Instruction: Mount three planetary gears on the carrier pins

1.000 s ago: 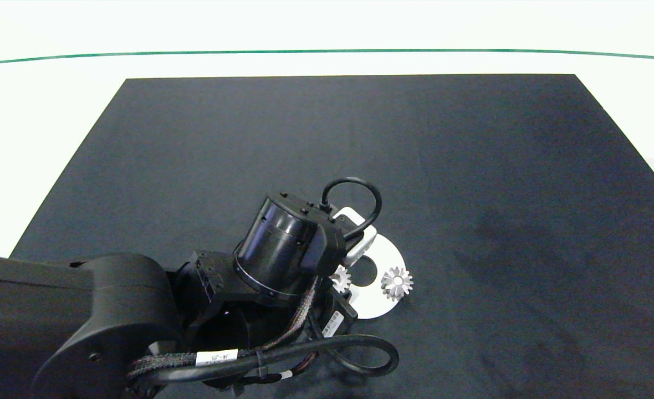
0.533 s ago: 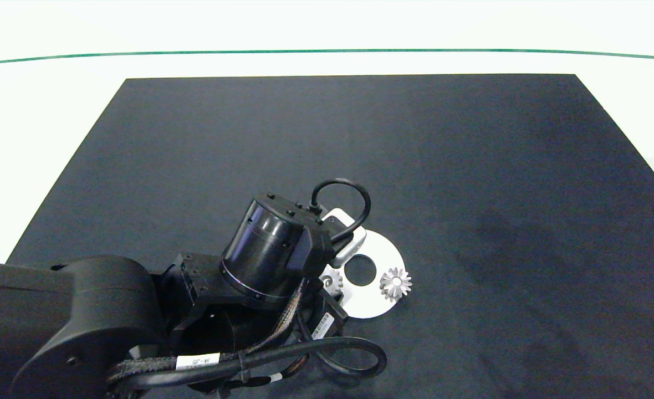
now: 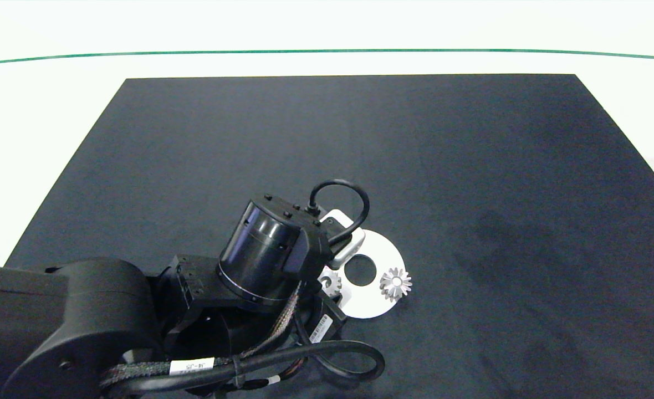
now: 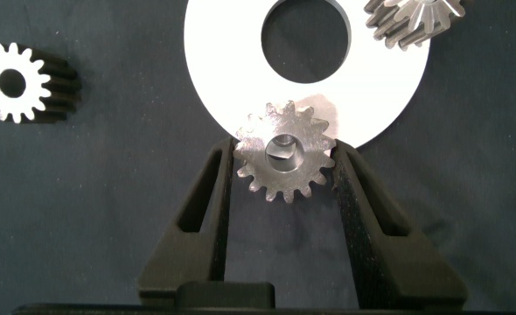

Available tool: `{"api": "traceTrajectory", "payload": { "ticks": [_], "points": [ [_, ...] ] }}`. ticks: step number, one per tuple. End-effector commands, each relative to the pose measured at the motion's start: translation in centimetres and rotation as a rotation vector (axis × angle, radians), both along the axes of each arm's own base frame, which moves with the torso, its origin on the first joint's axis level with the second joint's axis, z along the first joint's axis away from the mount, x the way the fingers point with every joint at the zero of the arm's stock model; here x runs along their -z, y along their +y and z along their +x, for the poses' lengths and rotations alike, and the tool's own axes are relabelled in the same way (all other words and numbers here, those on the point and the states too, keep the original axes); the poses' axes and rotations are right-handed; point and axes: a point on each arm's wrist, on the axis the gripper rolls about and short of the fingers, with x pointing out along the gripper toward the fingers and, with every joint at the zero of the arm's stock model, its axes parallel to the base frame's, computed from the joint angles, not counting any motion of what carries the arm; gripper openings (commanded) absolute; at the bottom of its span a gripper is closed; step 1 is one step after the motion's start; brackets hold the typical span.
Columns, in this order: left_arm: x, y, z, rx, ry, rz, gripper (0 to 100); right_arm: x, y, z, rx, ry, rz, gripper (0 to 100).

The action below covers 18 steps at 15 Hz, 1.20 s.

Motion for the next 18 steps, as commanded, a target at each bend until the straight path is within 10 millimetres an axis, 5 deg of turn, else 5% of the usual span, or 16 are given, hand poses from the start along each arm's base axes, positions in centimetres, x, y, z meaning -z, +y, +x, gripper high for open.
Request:
{"api": "traceTrajectory", "payload": {
  "ticks": [1, 16, 17, 18],
  "points": [
    [0.19, -0.4, 0.3, -0.001, -0.001, 0.002, 22, 0.03, 0.04, 0.04, 0.0, 0.001, -0.003, 100],
    [0.51, -0.9, 0.5, 0.0, -0.008, -0.01, 22, 0.0, -0.02, -0.02, 0.0, -0.001, -0.001, 100],
    [0.46, -0.88, 0.48, 0.002, -0.009, -0.012, 100, 0.0, -0.02, -0.02, 0.0, -0.001, -0.001, 100],
    [0.54, -0.85, 0.46, 0.002, -0.007, -0.01, 100, 0.0, -0.02, -0.02, 0.0, -0.001, -0.001, 100]
  ]
}}
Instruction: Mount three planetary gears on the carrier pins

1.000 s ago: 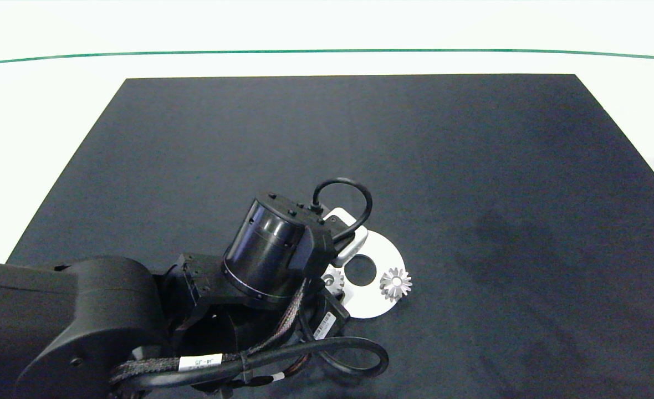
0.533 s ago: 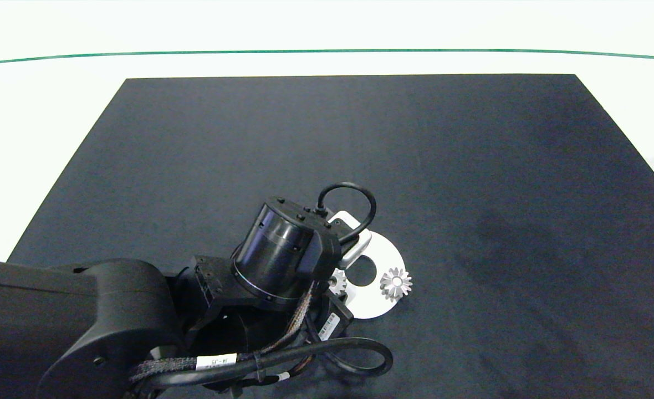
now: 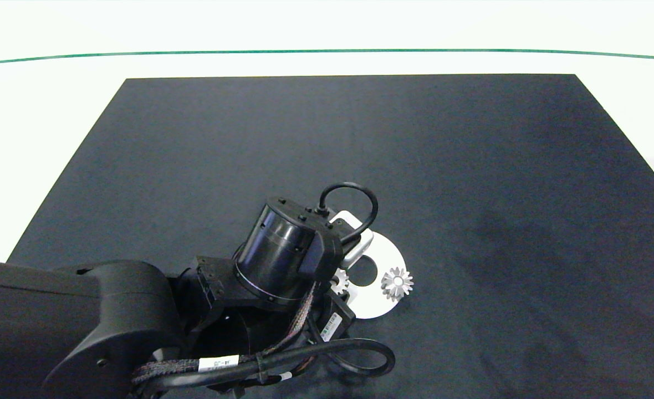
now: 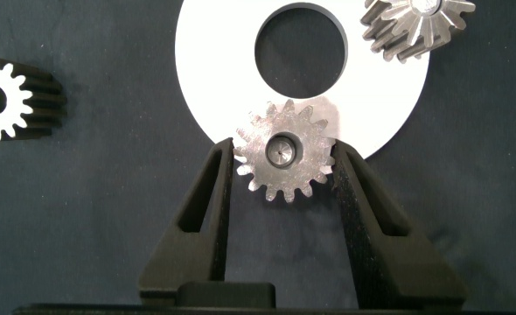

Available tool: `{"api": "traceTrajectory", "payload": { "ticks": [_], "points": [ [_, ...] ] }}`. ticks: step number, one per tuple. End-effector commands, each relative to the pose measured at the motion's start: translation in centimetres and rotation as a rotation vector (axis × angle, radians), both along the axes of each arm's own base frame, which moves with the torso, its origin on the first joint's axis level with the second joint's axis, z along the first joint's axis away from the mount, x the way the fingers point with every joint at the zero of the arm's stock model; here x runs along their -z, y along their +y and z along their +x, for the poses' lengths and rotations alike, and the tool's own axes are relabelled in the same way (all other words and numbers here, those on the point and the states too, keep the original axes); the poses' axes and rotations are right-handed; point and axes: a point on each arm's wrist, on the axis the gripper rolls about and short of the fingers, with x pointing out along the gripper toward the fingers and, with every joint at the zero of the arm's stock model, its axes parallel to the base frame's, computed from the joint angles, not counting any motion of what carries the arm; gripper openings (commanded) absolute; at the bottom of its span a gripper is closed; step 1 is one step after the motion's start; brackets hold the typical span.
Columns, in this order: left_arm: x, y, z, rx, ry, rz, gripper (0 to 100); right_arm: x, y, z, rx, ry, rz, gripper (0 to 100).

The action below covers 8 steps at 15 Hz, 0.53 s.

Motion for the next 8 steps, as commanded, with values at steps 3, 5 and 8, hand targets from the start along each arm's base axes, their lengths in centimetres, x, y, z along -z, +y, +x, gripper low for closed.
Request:
{"api": "traceTrajectory", "payload": {
  "ticks": [3, 5, 8],
  "points": [
    [-0.1, 0.0, -0.5, 0.01, -0.002, 0.0, 100, 0.0, 0.0, 0.0, 0.0, -0.002, 0.0, 100],
    [-0.5, 0.0, -0.6, 0.015, -0.011, -0.012, 100, -0.1, -0.1, -0.1, 0.0, -0.005, 0.003, 100],
    [-5.6, 0.4, 1.5, -0.047, -0.118, -0.151, 100, -0.2, -0.2, -0.2, 0.0, -0.012, 0.009, 100]
  ]
}}
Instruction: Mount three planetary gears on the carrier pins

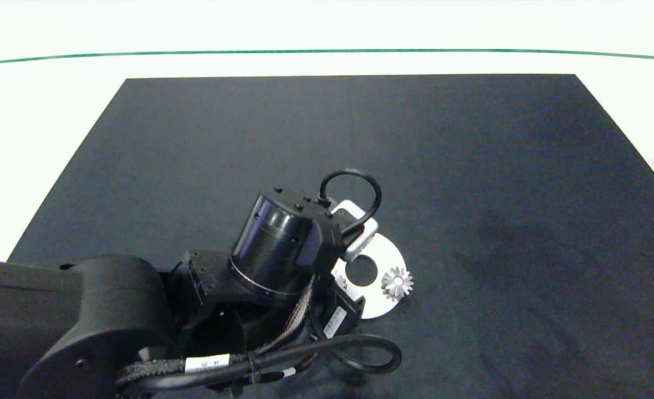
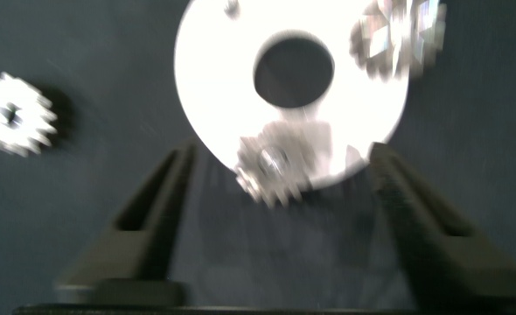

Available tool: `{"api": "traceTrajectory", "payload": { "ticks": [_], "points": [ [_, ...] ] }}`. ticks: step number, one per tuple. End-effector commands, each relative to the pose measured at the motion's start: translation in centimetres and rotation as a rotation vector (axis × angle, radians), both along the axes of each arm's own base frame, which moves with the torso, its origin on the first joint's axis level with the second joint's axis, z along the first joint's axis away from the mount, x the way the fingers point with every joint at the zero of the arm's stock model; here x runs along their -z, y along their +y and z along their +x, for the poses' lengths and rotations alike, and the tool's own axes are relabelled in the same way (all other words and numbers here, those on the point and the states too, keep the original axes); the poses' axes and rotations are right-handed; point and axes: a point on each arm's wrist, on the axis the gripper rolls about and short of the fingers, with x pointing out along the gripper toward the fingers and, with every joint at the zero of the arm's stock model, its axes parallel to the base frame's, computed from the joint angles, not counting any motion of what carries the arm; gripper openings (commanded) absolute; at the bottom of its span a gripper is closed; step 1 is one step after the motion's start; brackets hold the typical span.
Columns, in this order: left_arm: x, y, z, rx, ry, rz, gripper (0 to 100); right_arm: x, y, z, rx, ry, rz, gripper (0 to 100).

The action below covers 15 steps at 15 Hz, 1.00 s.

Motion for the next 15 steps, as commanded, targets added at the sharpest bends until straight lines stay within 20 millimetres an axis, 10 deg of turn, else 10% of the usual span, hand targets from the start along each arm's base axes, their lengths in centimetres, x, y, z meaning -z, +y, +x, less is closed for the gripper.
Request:
{"api": "traceTrajectory", "payload": {
  "ticks": [1, 6, 15],
  "points": [
    [-6.1, 1.6, 3.6, -0.121, -0.125, -0.148, 100, -0.1, -0.1, -0.1, 0.0, -0.005, 0.002, 100],
    [-5.5, 3.1, 9.0, -0.267, -0.113, -0.119, 100, -0.1, -0.2, -0.2, 0.0, -0.01, 0.005, 100],
    [-3.0, 4.2, 10.7, -0.323, -0.059, -0.064, 90, -0.2, -0.3, -0.3, 0.0, -0.013, 0.008, 100]
  ]
}}
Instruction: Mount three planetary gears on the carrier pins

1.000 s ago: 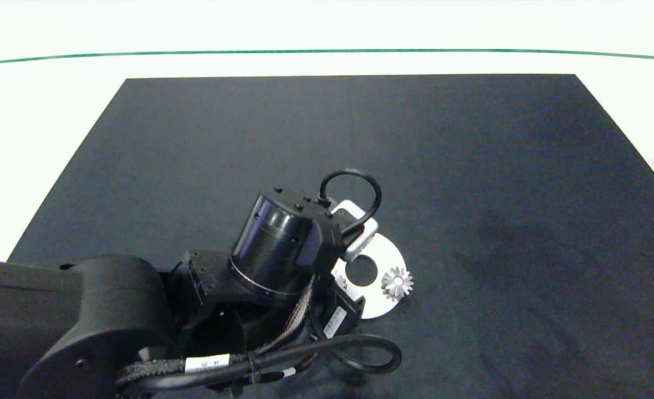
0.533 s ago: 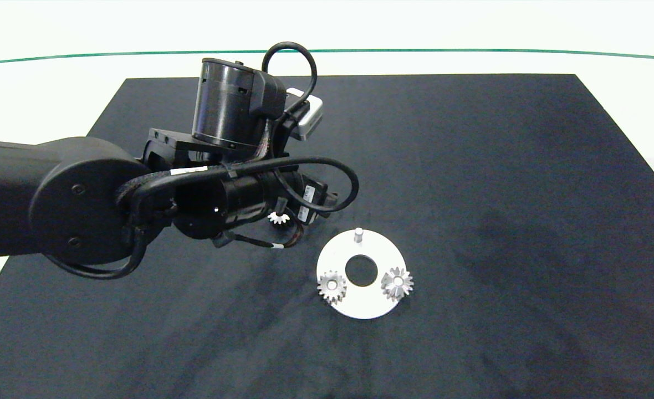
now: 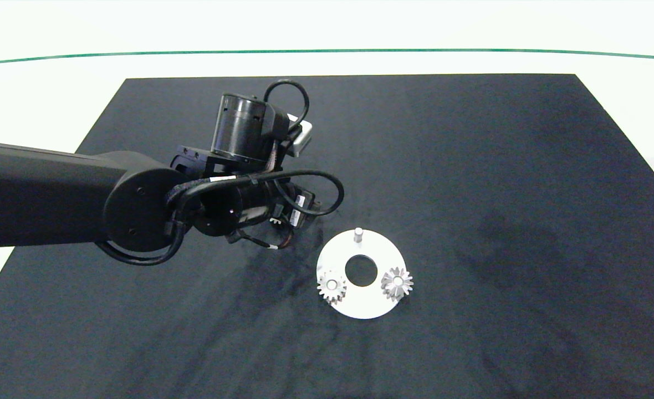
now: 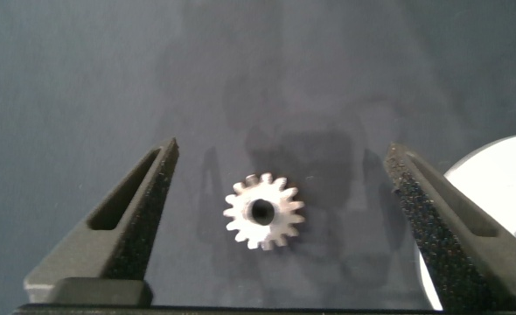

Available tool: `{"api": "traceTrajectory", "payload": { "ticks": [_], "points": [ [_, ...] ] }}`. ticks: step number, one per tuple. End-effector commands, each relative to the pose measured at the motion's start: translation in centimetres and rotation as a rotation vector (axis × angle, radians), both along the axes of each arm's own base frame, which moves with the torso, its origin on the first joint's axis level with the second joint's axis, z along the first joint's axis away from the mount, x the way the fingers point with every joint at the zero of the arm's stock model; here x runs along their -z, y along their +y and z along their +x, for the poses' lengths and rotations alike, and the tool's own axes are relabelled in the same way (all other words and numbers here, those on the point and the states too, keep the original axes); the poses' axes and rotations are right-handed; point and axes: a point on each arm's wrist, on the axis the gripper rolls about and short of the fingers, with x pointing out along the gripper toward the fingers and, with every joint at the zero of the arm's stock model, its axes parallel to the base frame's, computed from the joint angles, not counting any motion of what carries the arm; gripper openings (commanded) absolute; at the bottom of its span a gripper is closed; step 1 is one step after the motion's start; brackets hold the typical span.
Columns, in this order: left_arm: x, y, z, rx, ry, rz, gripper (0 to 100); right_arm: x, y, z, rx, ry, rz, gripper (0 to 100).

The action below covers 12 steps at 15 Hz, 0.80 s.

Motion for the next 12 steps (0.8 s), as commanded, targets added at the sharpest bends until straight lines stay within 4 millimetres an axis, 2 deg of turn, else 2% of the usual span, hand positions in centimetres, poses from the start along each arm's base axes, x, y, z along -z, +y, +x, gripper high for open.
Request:
{"api": "traceTrajectory", "payload": {
  "ticks": [1, 6, 12],
  "points": [
    [1.2, 0.4, 0.2, -0.016, 0.03, 0.019, 87, 0.0, 0.0, 0.0, 0.001, 0.0, -0.003, 100],
    [2.7, 1.2, 0.2, -0.044, 0.076, 0.028, 78, 0.0, 0.0, 0.0, 0.001, 0.003, -0.005, 100],
    [2.9, 1.1, 0.2, -0.039, 0.058, 0.015, 66, 0.1, 0.1, 0.1, 0.001, 0.004, -0.006, 100]
  ]
}}
